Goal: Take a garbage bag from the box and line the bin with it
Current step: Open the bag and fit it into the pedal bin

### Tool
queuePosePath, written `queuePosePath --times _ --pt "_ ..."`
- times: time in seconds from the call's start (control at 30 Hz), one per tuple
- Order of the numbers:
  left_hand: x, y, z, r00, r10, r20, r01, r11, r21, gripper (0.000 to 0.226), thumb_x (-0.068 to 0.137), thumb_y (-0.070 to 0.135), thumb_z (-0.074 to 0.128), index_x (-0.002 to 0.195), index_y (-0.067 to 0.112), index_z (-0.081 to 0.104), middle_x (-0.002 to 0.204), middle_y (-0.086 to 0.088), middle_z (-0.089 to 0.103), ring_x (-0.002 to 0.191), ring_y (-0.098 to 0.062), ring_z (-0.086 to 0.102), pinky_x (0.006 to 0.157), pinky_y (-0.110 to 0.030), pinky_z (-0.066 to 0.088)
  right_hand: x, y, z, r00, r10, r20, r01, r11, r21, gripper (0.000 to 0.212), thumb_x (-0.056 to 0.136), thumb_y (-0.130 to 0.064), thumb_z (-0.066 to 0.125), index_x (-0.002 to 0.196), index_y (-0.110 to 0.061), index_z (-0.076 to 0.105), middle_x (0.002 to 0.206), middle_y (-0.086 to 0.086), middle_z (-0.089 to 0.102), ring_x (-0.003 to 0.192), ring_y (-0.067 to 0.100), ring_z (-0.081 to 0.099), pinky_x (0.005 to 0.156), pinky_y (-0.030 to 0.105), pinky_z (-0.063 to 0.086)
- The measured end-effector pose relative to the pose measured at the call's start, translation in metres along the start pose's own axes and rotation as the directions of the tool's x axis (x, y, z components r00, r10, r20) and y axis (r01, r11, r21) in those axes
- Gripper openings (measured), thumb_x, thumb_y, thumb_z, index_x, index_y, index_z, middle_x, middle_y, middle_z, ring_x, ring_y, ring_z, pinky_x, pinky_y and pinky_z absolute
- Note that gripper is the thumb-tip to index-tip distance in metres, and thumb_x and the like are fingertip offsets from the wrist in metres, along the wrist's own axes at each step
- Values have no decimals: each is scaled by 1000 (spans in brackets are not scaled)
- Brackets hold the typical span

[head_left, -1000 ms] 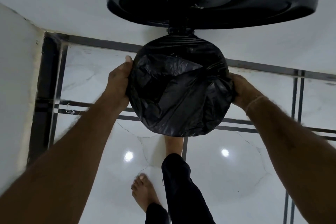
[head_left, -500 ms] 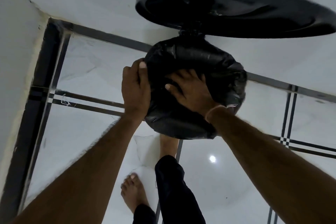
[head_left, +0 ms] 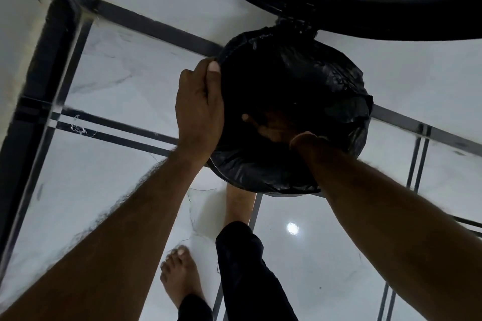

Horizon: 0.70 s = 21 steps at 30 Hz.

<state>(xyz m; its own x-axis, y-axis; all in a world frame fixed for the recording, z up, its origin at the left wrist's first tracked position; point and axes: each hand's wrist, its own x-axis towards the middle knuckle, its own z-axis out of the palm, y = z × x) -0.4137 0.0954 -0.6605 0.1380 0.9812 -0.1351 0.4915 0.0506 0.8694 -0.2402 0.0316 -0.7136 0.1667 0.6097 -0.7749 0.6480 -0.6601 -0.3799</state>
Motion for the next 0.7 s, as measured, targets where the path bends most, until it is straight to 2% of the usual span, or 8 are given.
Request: queuePosePath --times 0.13,0.23,0.3,0.37,0.47,0.57,0.63,0.7 --pt "1 -1 -1 1000 11 -1 -11 1000 -8 42 112 35 31 114 11 65 94 -12 60 81 0 49 72 0 35 2 4 5 994 70 78 -75 996 56 63 100 -59 51 156 -30 43 163 5 40 150 30 36 122 42 25" --pt "0 1 -3 999 -28 19 28 999 19 43 112 37 30 116 12 64 98 -12 60 82 2 50 72 3 33 -12 -2 1 1000 22 12 -24 985 172 60 99 -51 59 153 -25 48 159 5 46 148 26 39 118 32 27" --pt "-4 4 -6 996 -80 46 80 997 13 43 112 38 30 112 10 62 101 -11 59 83 -1 52 74 0 37 -30 -2 -7 997 -66 -34 68 997 40 59 100 -36 64 154 -19 46 157 10 47 147 28 40 116 27 27" --pt "-9 7 -10 995 -78 57 80 996 -34 45 111 41 29 110 10 62 100 -10 61 88 -11 58 83 -19 50 -52 3 -15 973 -168 -158 153 983 -102 55 100 -32 65 150 -14 50 148 16 57 139 34 51 117 33 35" --pt "-26 7 -20 989 -129 71 134 989 -70 43 109 44 32 123 17 62 108 -1 64 106 -21 62 91 -35 55 -98 19 -12 862 -307 -403 227 945 -233 45 99 -36 58 139 -15 61 132 13 69 121 37 63 103 43 51" --pt "-47 5 -29 951 -300 68 307 941 -144 50 100 56 45 127 16 58 124 -7 61 108 -19 63 96 -47 57 -139 35 7 752 -342 -563 160 924 -347 39 95 -22 64 134 -14 65 132 12 67 126 38 58 104 54 49" --pt "-60 8 -35 893 -451 14 443 871 -211 52 98 55 57 121 9 56 125 -14 58 95 -13 61 95 -48 58 -159 35 22 687 -267 -676 80 952 -295 45 96 -14 66 140 -12 61 144 14 57 138 39 46 115 56 39" --pt "-70 15 -40 793 -607 57 587 736 -337 41 101 52 58 109 12 56 110 -8 62 90 -13 60 87 -44 59 -175 29 33 615 -77 -785 36 997 -69 53 98 -18 66 148 -13 49 152 14 44 142 30 38 119 42 35"
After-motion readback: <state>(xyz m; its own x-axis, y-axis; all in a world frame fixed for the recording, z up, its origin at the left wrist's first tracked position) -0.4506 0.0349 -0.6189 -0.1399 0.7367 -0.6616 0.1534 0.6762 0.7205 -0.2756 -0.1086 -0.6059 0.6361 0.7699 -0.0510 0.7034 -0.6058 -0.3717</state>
